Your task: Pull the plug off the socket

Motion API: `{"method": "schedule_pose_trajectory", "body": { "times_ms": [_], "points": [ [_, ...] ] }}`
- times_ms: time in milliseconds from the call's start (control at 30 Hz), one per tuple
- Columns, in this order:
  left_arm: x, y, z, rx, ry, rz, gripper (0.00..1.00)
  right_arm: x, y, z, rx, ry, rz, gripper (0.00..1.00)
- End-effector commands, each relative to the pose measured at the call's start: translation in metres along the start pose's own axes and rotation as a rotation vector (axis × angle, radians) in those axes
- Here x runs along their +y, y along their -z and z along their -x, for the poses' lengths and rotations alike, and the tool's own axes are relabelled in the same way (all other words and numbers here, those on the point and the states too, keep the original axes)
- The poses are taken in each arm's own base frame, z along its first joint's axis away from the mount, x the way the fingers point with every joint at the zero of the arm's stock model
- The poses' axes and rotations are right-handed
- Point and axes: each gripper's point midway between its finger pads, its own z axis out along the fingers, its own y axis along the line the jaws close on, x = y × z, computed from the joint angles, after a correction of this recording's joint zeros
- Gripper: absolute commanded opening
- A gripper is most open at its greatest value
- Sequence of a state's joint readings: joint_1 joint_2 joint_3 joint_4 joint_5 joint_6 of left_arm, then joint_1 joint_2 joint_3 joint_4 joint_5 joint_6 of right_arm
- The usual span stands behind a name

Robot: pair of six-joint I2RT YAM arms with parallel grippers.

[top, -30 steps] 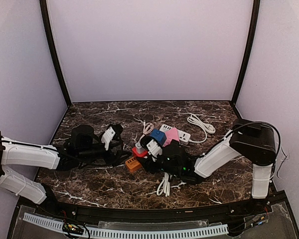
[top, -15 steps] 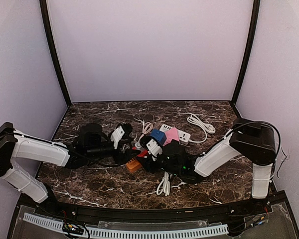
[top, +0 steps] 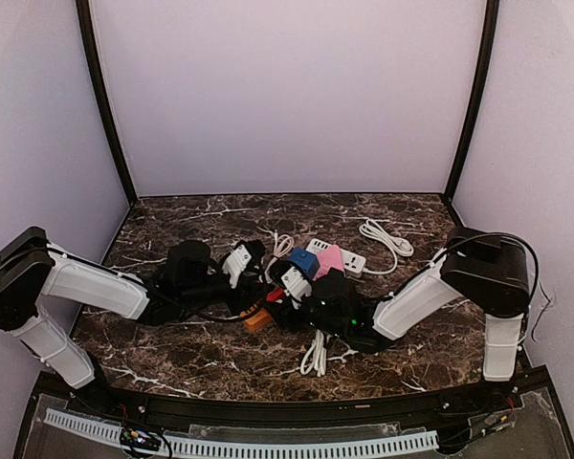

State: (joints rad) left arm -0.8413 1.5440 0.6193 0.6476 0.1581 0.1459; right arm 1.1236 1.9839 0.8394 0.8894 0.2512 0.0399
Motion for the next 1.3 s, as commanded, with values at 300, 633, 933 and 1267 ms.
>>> {"method": "schedule_pose_trajectory", "body": {
  "times_ms": [300, 633, 933, 1267],
  "points": [
    [-0.006, 0.012, 0.052, -0.13, -0.043, 0.037, 0.14, -0.007, -0.002, -0.015, 0.034, -0.035, -0.024, 0.36],
    [0.001, 0.025, 0.07, -0.207, 0.008, 0.074, 0.04, -0.009, -0.005, -0.025, 0.058, -0.05, -0.038, 0.33],
    [-0.009, 0.008, 0.054, -0.124, -0.034, 0.039, 0.03, -0.009, -0.007, -0.033, 0.085, -0.046, -0.043, 0.28],
    [-0.003, 0.021, 0.064, -0.186, 0.037, 0.033, 0.03, -0.009, -0.009, -0.038, 0.097, -0.054, -0.044, 0.27]
  ]
}}
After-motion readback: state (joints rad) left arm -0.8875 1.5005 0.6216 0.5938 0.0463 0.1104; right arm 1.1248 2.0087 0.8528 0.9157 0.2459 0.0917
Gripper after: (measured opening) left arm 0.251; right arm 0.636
